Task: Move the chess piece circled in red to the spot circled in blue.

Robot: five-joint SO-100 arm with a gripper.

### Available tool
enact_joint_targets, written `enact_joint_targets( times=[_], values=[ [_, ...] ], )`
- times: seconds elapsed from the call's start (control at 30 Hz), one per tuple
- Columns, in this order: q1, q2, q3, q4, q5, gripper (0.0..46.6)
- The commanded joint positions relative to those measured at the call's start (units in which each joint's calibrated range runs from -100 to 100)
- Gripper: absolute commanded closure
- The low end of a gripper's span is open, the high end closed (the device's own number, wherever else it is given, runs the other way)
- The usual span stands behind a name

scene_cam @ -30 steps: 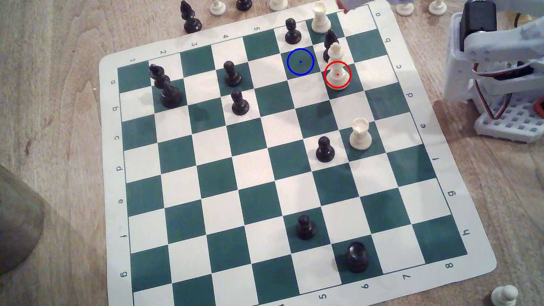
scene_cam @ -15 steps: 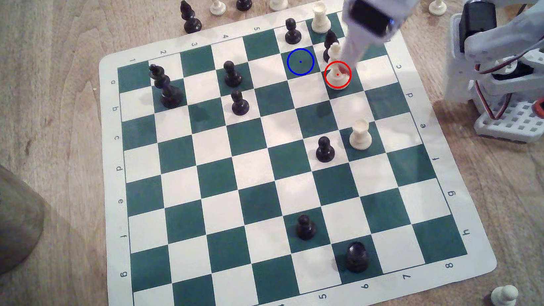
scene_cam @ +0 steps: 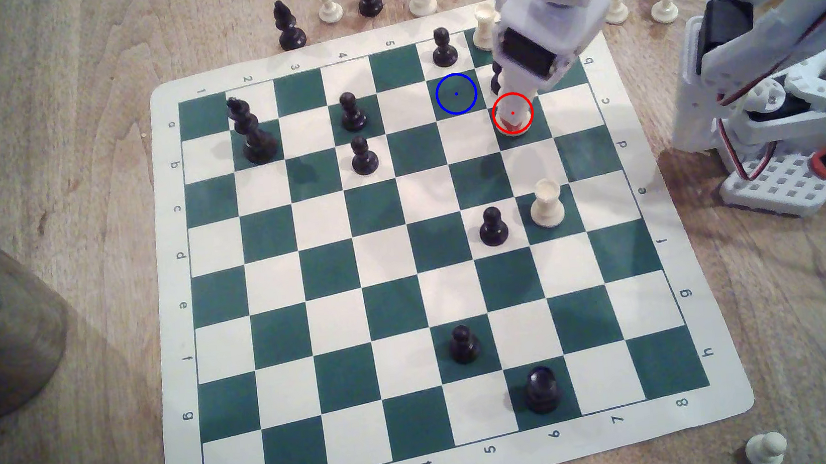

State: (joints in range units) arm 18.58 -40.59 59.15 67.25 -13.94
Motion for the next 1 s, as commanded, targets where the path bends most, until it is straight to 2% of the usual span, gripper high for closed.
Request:
enact_joint_targets(
  times=[0.0, 0.23, 0.77, 0.83, 0.87, 0.97],
  values=[
    [2.0, 2.5, -2.1, -3.0, 0.8, 27.4],
    [4.5, 1.2, -2.1, -5.9, 1.4, 27.5],
    [2.5, 1.3, -4.4, -7.3, 0.1, 28.4],
    [2.5, 1.3, -4.6, -7.8, 0.0, 31.3],
    [2.5, 1.1, -4.6, -8.2, -0.1, 36.2],
    [2.5, 0.9, -4.7, -8.3, -0.1, 40.7]
  ],
)
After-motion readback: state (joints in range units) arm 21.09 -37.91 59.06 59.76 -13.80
